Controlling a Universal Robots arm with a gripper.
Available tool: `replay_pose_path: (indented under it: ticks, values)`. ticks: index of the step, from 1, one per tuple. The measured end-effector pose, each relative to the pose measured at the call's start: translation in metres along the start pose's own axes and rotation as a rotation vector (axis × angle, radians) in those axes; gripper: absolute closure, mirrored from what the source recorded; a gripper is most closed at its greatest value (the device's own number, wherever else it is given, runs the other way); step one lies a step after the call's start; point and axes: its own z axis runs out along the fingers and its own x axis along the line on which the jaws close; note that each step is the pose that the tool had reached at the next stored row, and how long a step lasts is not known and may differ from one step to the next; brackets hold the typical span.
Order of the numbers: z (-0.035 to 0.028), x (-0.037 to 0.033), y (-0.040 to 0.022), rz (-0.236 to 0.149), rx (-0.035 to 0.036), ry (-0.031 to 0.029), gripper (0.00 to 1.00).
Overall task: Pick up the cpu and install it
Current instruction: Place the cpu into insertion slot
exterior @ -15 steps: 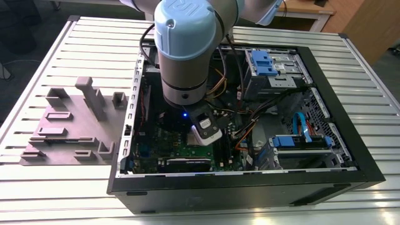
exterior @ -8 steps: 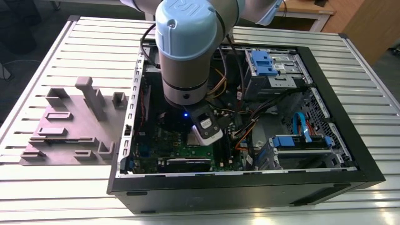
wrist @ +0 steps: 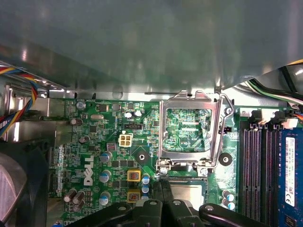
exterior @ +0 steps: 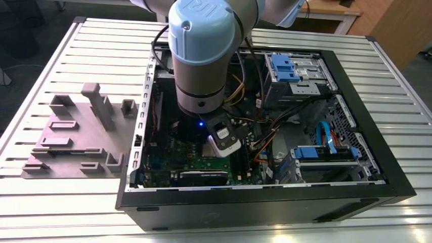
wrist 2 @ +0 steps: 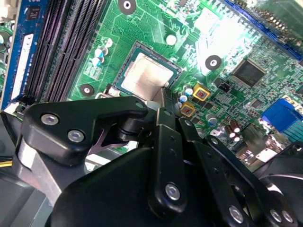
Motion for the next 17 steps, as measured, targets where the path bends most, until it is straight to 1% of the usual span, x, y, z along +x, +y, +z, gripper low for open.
replay_pose_path:
  ticks: [17]
  values:
    - [-0.0013, 0.0000, -0.0001, 0.000, -0.0001, 0.0001, 0.90]
